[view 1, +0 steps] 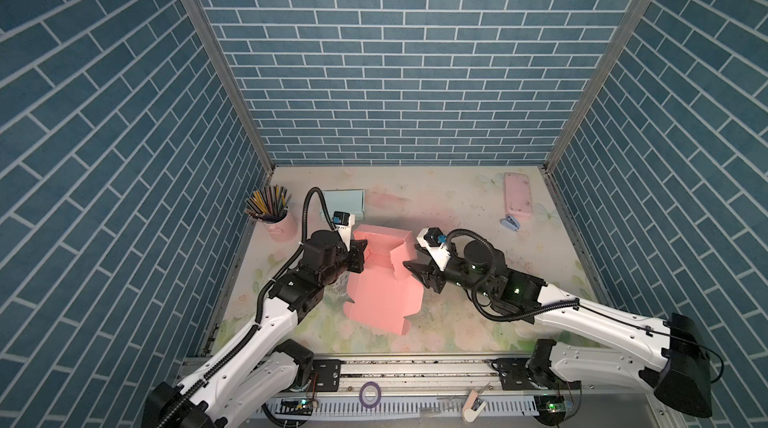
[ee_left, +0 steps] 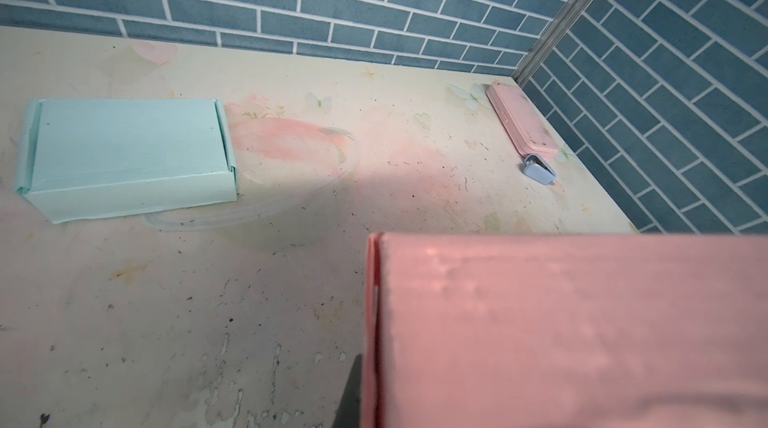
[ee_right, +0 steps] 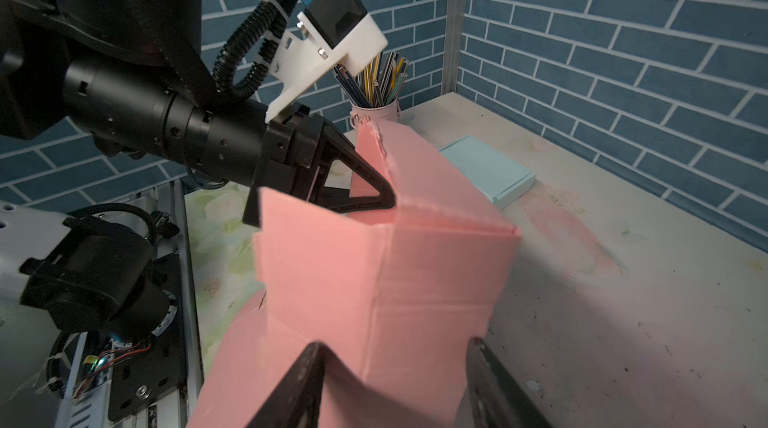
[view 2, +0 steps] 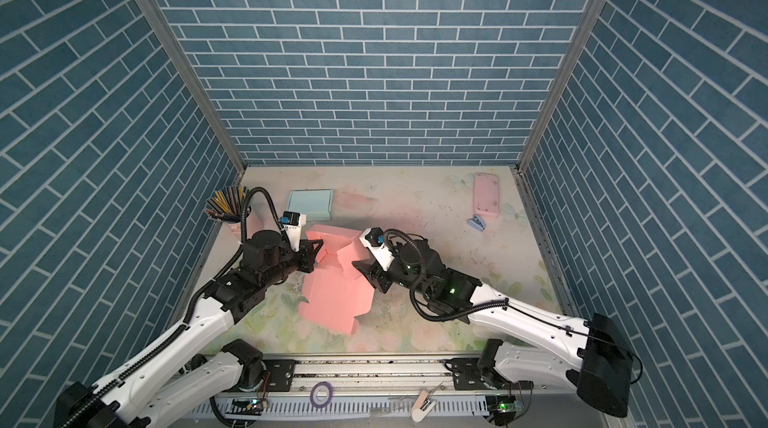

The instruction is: Fold the paper box

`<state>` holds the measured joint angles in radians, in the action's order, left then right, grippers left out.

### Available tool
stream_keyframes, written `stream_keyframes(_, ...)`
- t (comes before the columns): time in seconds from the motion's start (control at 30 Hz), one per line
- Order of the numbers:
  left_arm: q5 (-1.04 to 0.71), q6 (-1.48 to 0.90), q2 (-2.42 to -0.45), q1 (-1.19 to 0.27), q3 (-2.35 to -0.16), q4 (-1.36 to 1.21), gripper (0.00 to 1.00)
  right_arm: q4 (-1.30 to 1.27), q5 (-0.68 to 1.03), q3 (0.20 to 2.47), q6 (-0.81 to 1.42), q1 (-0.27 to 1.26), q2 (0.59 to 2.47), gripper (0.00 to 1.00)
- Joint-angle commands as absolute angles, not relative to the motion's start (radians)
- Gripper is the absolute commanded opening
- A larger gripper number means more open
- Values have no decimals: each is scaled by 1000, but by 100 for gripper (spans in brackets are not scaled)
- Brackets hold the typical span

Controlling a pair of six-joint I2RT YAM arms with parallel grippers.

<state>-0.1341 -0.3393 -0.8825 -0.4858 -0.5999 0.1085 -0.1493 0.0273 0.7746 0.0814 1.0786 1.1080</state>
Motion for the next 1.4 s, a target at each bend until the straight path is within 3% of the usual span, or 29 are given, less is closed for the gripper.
stream_keyframes(0.0, -95, -328, -873, -490, -586, 100, 1, -166, -54, 801, 90, 1089, 1120, 56)
stream_keyframes(0.07, -102, -330, -876, -490, -583, 91, 1, -165, -69, 805, 99, 1089, 1135, 56)
stream_keyframes(0.27, -71, -335, -871, -490, -578, 92, 1, -141, -159, 850, 137, 1101, 1195, 41)
stream_keyframes(0.53, 9, -349, -864, -490, -545, 87, 1, -25, -359, 981, 217, 1148, 1338, 47)
stream_keyframes(1.0, 43, -350, -818, -490, -511, 73, 1, 211, -640, 1178, 329, 1189, 1536, 46)
stream_keyframes(1.37, 63, -374, -867, -490, -501, 14, 0, 348, -993, 1315, 291, 1233, 1723, 32)
